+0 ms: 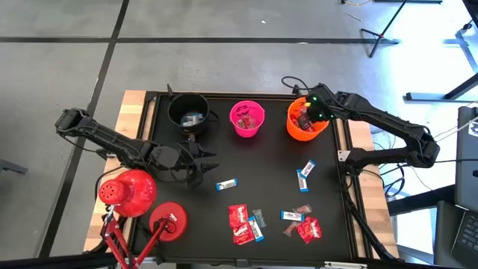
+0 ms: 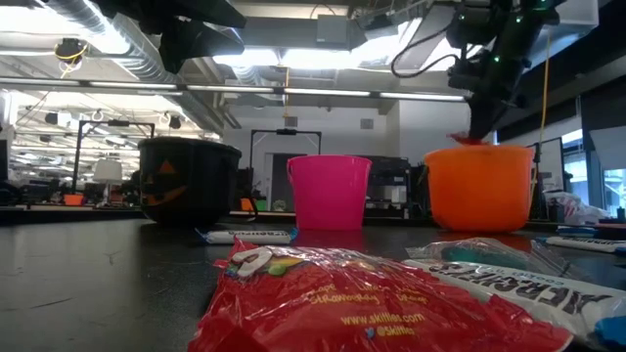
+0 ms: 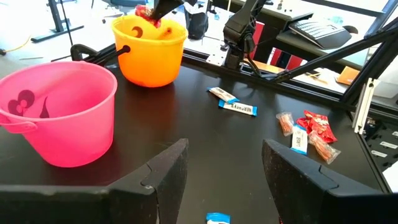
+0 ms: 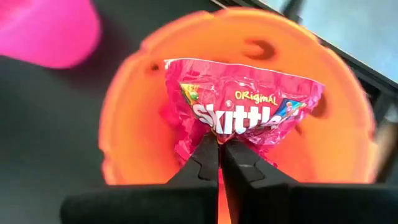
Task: Organize candy in baskets
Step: Put the red candy into the orange bucket
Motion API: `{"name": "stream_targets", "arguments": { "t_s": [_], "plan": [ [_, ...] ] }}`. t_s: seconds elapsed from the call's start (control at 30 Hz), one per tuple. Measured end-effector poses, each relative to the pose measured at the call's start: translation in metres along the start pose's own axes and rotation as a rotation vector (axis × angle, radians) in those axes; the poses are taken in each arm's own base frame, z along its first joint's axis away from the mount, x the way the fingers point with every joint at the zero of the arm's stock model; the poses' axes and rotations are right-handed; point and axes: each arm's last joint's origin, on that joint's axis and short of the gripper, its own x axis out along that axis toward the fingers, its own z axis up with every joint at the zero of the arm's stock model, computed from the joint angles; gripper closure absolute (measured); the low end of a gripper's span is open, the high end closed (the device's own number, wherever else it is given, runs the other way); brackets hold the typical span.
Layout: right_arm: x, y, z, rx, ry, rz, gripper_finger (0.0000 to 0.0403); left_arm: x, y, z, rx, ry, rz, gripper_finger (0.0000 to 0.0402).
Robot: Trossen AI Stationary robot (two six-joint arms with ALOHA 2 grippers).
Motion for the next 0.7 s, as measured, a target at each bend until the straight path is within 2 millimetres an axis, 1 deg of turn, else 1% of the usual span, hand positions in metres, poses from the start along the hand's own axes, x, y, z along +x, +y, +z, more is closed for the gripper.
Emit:
{"name": "stream_targets", "arguments": {
  "t_s": [0.2, 0.3, 0.5, 0.7],
  "plan": [
    [0.009, -0.002, -0.011, -0.025, 0.178, -0.055, 0.0402, 0.0, 0.0, 0.0, 0.0, 0.0, 0.0, 0.0206],
    [0.014, -0.001, -0.014, -0.033, 0.259, -0.049, 0.0402, 0.0, 0.0, 0.0, 0.0, -0.001, 0.002, 0.0206],
    [0.015, 0.003, -0.015, -0.02, 0.301, 0.077, 0.0402, 0.0, 0.0, 0.0, 0.002, 0.0, 0.002, 0.0206],
    [0.013, 0.004, -0.019, -0.011, 0.367, 0.145, 0.0402, 0.0, 0.0, 0.0, 0.003, -0.001, 0.003, 0.0206]
  ]
}}
